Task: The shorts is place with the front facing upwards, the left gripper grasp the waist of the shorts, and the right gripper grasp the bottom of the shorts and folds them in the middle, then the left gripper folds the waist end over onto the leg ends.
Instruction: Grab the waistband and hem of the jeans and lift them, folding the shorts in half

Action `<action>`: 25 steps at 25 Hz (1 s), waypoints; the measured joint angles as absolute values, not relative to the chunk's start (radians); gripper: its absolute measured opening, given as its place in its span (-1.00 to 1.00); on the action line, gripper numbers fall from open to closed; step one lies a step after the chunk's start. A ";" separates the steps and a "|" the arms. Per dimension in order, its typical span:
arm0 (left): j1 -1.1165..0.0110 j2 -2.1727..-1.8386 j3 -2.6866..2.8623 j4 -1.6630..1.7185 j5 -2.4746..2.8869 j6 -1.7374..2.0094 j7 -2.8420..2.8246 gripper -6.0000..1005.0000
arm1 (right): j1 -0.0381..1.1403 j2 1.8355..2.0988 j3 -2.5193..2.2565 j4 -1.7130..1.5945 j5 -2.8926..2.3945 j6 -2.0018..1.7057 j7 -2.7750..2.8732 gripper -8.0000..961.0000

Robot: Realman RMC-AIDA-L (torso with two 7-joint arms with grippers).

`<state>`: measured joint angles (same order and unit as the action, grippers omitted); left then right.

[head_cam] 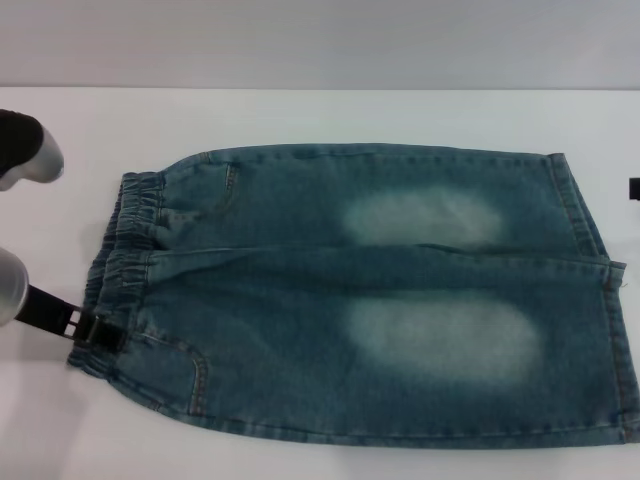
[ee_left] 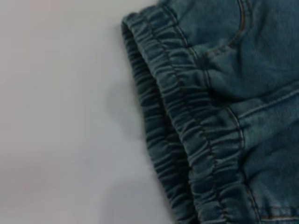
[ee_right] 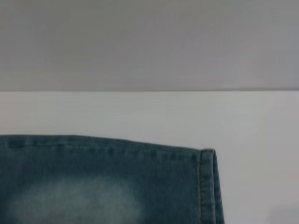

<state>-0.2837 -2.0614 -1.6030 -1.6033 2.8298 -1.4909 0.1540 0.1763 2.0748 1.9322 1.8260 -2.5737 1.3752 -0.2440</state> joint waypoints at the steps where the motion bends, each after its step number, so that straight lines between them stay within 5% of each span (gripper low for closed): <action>1: -0.287 -2.062 -1.601 -1.598 2.830 -1.493 0.152 0.54 | 0.178 2.075 1.932 1.824 -2.574 1.373 -0.245 0.60; 25: -0.345 -2.058 -1.585 -1.592 2.825 -1.591 0.127 0.41 | 0.186 2.072 1.933 1.849 -2.589 1.374 -0.248 0.60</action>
<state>-0.3447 -2.0583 -1.5853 -1.5917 2.8253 -1.5911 0.1270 0.1865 2.0723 1.9328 1.8488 -2.5886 1.3738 -0.2484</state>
